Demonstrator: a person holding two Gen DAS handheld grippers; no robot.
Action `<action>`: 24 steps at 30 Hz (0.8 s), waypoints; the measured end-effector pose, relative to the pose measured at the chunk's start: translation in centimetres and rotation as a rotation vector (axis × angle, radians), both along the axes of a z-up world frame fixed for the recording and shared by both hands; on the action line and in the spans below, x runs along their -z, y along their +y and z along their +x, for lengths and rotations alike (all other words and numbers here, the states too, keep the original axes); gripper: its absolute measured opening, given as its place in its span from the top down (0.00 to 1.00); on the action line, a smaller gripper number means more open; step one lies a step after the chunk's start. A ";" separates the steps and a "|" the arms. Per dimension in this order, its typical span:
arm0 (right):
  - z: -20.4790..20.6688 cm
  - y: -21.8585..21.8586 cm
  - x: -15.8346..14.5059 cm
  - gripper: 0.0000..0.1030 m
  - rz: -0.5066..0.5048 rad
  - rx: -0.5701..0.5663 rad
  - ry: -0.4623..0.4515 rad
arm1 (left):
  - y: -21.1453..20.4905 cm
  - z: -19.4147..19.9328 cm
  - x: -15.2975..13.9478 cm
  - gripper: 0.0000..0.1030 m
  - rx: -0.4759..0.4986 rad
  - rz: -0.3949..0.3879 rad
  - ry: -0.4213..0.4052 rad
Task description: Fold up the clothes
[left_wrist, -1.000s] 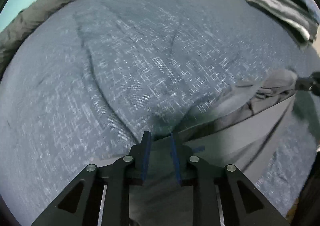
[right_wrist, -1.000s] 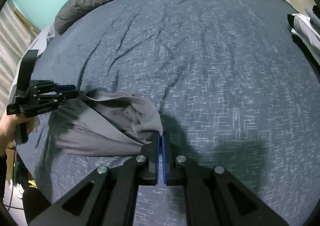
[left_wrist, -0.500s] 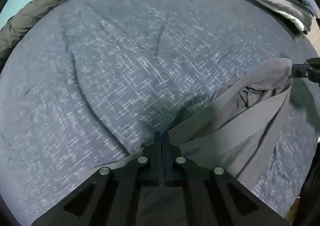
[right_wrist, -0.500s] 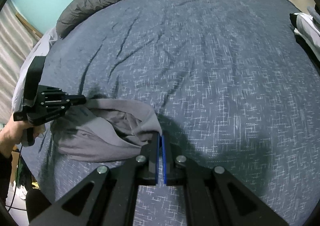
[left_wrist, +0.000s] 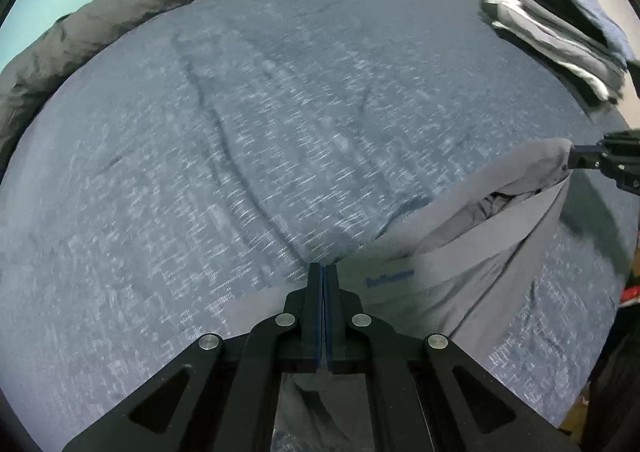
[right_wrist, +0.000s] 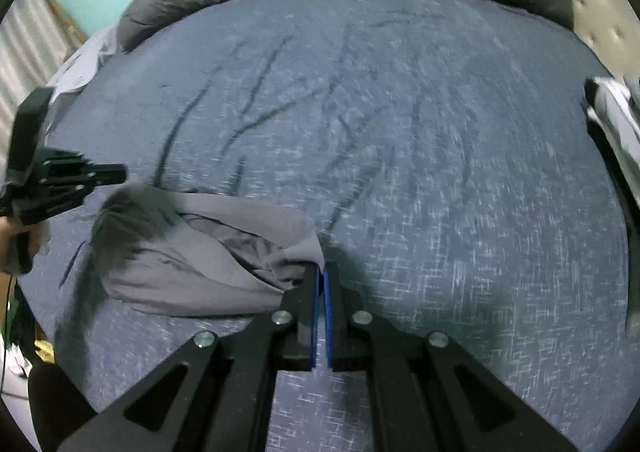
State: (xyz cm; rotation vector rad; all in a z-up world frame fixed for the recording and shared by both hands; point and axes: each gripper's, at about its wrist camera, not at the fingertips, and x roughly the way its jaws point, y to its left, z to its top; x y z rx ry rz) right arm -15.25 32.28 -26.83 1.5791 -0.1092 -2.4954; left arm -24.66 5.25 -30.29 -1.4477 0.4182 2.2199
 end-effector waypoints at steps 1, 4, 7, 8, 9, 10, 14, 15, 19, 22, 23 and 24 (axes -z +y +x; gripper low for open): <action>-0.2 0.7 0.2 0.98 0.000 0.033 -0.006 | -0.6 0.2 0.0 1.00 -0.025 0.007 0.003; -0.3 2.3 -0.1 0.95 -0.056 0.100 -0.013 | -3.4 1.1 -0.6 1.00 -0.113 0.059 0.008; 0.5 2.7 -1.3 0.85 -0.108 0.110 0.028 | -6.4 2.2 -0.8 1.00 -0.223 0.120 0.029; 0.8 2.4 -1.6 0.73 -0.130 0.099 0.033 | -7.3 2.6 -0.7 1.00 -0.261 0.145 0.035; 1.0 1.7 -1.7 0.67 -0.153 0.083 0.027 | -8.2 3.1 -0.6 1.00 -0.297 0.170 0.041; 1.1 0.9 -1.6 0.61 -0.177 0.065 0.018 | -9.1 3.6 -0.4 0.99 -0.327 0.190 0.044; 1.6 -3.2 0.1 0.60 -0.223 -0.003 -0.044 | -10.6 5.7 0.6 0.99 -0.401 0.232 0.068; 1.6 -4.1 0.7 0.60 -0.222 -0.010 -0.054 | -10.8 6.2 0.7 0.99 -0.413 0.243 0.076; 1.4 -5.8 2.8 0.60 -0.232 0.037 -0.094 | -11.3 8.0 1.1 0.99 -0.459 0.285 0.108; 1.0 -6.6 4.2 0.60 -0.247 0.082 -0.110 | -11.7 8.9 1.8 0.99 -0.485 0.328 0.112; 0.9 -6.7 4.5 0.60 -0.245 0.090 -0.111 | -11.7 9.0 2.1 0.99 -0.489 0.333 0.108; 0.9 -6.8 4.7 0.60 -0.240 0.095 -0.111 | -11.7 9.0 2.3 0.99 -0.492 0.322 0.105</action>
